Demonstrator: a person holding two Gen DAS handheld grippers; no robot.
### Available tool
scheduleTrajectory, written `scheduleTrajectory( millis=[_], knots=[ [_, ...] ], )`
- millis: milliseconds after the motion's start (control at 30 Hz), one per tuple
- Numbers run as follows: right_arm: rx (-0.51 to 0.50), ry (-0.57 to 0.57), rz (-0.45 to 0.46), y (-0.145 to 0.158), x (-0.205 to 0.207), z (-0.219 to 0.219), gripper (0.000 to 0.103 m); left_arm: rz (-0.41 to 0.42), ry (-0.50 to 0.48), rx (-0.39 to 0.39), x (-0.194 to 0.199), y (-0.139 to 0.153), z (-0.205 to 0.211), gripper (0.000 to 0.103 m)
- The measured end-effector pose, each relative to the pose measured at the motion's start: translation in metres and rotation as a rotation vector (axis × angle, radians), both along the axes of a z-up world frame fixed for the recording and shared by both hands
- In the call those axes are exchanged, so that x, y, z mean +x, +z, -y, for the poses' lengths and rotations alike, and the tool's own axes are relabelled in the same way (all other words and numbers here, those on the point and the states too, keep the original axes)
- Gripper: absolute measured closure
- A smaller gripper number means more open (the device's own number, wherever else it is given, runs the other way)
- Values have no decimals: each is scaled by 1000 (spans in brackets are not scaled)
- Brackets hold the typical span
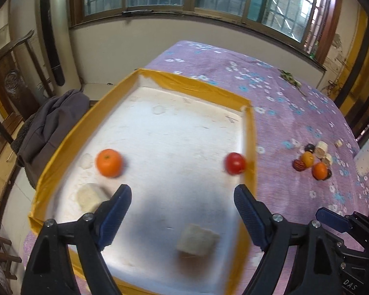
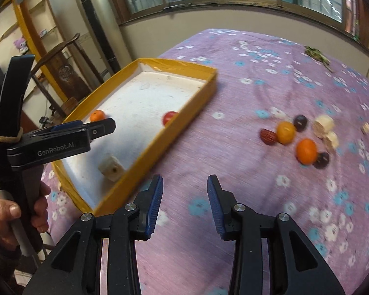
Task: Organize fruits
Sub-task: 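Withdraw both open tools from the tray toward the fruit, then grasp the dark brown plum with the right tool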
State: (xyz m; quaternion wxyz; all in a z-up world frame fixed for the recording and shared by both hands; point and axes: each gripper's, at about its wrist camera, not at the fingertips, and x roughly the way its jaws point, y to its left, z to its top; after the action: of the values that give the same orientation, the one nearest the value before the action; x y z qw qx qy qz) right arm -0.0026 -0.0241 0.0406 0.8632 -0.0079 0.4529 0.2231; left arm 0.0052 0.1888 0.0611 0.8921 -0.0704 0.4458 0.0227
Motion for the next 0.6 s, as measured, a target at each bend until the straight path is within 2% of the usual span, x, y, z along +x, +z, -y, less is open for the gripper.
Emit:
scheduleTrajectory(
  millis=[367, 600],
  knots=[
    [27, -212, -26, -7, -6, 103, 66, -28, -192, 19, 1, -3, 103, 10],
    [35, -274, -3, -10, 15, 145, 66, -64, -255, 67, 5, -9, 141, 9]
  ],
)
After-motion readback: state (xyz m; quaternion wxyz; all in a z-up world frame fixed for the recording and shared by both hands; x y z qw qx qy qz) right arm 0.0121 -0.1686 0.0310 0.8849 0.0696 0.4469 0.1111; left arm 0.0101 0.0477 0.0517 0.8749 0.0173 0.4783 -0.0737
